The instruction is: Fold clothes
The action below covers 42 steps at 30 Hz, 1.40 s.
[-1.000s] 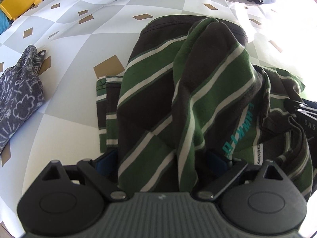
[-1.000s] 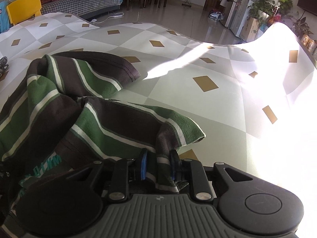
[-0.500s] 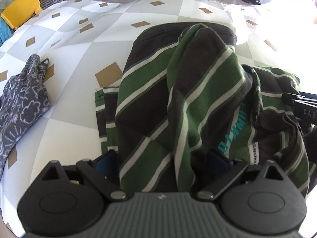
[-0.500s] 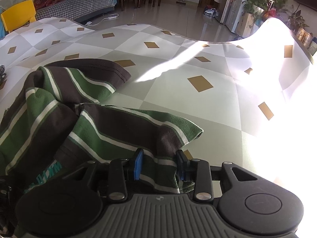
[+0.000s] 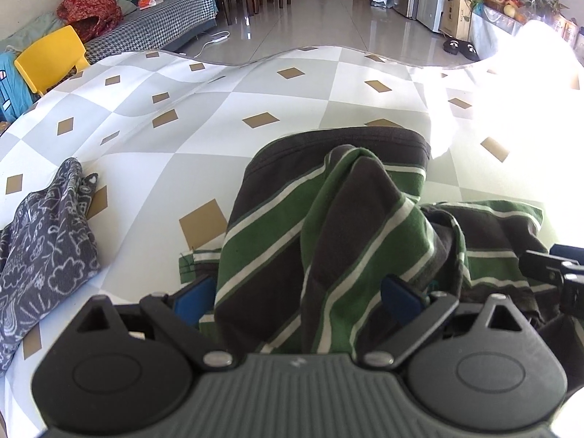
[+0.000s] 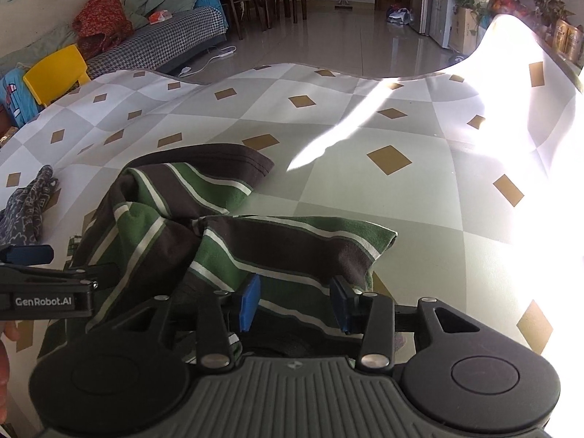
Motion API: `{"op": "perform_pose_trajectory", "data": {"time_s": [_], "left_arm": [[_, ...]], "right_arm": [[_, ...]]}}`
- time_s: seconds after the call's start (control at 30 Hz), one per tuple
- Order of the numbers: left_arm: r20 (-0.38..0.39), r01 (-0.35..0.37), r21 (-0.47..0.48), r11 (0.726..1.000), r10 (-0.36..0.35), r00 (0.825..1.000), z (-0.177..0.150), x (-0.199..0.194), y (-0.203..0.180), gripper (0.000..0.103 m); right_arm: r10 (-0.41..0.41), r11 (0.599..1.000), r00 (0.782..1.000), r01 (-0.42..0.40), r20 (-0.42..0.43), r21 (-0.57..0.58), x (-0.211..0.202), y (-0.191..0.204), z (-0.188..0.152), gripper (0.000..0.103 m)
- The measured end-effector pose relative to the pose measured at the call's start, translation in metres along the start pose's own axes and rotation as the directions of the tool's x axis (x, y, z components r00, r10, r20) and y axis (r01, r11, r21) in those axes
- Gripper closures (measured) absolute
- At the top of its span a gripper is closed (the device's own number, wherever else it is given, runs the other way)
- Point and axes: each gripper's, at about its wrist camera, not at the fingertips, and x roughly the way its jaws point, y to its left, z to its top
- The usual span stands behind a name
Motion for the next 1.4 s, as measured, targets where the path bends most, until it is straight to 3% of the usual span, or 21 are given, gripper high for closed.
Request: {"op": "perform_pose_trajectory", "data": {"time_s": [0.13,0.27,0.5,0.67,0.8,1.13,1.4], "left_arm": [[-0.013,-0.008,-0.019,1.000,0.008,1.000,0.004,0.010,0.003,0.007],[-0.045,0.004,-0.029,1.000,-0.006,0.999,0.004,0.020,0.001,0.013],[-0.087,0.014,-0.002,1.000,-0.014,0.996,-0.001,0.030,-0.006,0.020],[-0.137,0.022,0.000,1.000,-0.022,0.990,-0.008,0.038,-0.009,0.020],[-0.136,0.021,0.033,0.999,-0.016,0.991,-0.014,0.037,-0.013,0.020],[-0.140,0.035,0.053,0.998,-0.027,0.990,-0.024,0.030,-0.013,0.020],[-0.155,0.031,0.051,0.998,-0.022,0.988,-0.036,0.022,-0.008,0.016]], "right_arm": [[0.100,0.995,0.994,-0.101,-0.055,-0.026,-0.002,0.010,-0.006,0.060],[0.142,0.986,0.981,-0.152,-0.129,-0.075,0.005,0.023,-0.017,0.060],[0.094,0.988,0.979,-0.114,-0.179,-0.105,0.025,0.028,-0.028,0.060],[0.071,0.994,0.986,-0.082,-0.151,-0.072,0.030,0.024,-0.025,0.066],[0.037,0.996,0.991,-0.046,-0.128,-0.071,0.035,0.023,-0.020,0.068],[-0.002,0.997,0.995,-0.005,-0.104,-0.071,0.042,0.028,-0.014,0.067],[-0.021,0.995,0.995,0.012,-0.092,-0.099,0.049,0.036,-0.010,0.061]]}}
